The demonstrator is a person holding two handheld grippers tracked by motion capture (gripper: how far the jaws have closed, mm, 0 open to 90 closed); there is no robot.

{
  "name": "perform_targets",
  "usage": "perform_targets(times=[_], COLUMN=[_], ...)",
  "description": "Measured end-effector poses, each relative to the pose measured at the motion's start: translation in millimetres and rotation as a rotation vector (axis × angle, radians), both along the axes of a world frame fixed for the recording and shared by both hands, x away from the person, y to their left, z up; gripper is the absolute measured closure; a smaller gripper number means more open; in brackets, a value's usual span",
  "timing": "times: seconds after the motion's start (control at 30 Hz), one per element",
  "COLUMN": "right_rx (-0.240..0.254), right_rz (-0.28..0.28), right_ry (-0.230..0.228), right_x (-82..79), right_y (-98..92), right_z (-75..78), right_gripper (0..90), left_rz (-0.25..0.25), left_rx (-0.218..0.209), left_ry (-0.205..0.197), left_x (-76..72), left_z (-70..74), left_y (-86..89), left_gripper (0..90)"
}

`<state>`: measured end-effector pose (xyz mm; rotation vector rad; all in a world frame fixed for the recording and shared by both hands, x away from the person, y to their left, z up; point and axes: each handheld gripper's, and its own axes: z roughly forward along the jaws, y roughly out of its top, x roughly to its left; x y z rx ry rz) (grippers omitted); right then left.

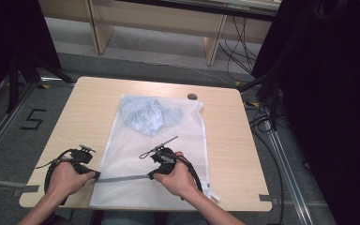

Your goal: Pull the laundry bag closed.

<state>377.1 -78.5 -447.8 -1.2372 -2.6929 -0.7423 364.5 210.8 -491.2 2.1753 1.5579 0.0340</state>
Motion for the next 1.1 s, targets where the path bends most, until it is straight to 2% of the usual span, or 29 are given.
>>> perform_targets(times=[0.03,0.1,0.17,0.2,0.27,0.33,1.0,1.03,1.1], right_rx=[-0.005,0.002,0.003,0.003,0.014,0.013,0.008,0.01,0.009], right_rz=[0.002,-0.004,-0.005,-0.004,-0.008,-0.022,-0.031,-0.044,-0.035], right_ry=[-0.003,-0.008,0.0,0.0,0.007,0.022,0.013,0.033,0.011], right_x=[0.0,-0.1,-0.1,0.2,-0.4,-1.3,-2.1,-3.0,-2.1], right_y=[-0.3,-0.6,-1.7,-2.4,-2.9,-3.2,-11.8,-11.8,-13.5], right_z=[0.1,-0.8,0.1,0.0,0.6,1.7,1.7,2.5,1.6], right_gripper=[87.1,87.1,87.1,87.1,87.1,87.1,87.2,87.1,87.1], left_rz=[-0.027,-0.01,-0.018,0.004,-0.022,-0.011,-0.008,-0.007,-0.011], left_rx=[0.013,0.004,0.008,-0.001,0.012,0.005,0.003,0.004,0.005], left_ry=[0.013,0.008,0.007,-0.002,0.012,0.008,0.005,0.004,0.006], left_x=[0.4,0.0,0.3,-0.1,0.3,0.1,-0.2,-0.3,-0.1], left_z=[1.2,0.6,0.6,-0.2,1.0,0.7,0.5,0.5,0.6], left_y=[1.7,0.3,1.2,-0.2,1.3,0.4,0.1,-0.1,0.3], left_gripper=[90.0,89.9,90.0,89.9,90.0,90.0,90.0,89.9,90.0])
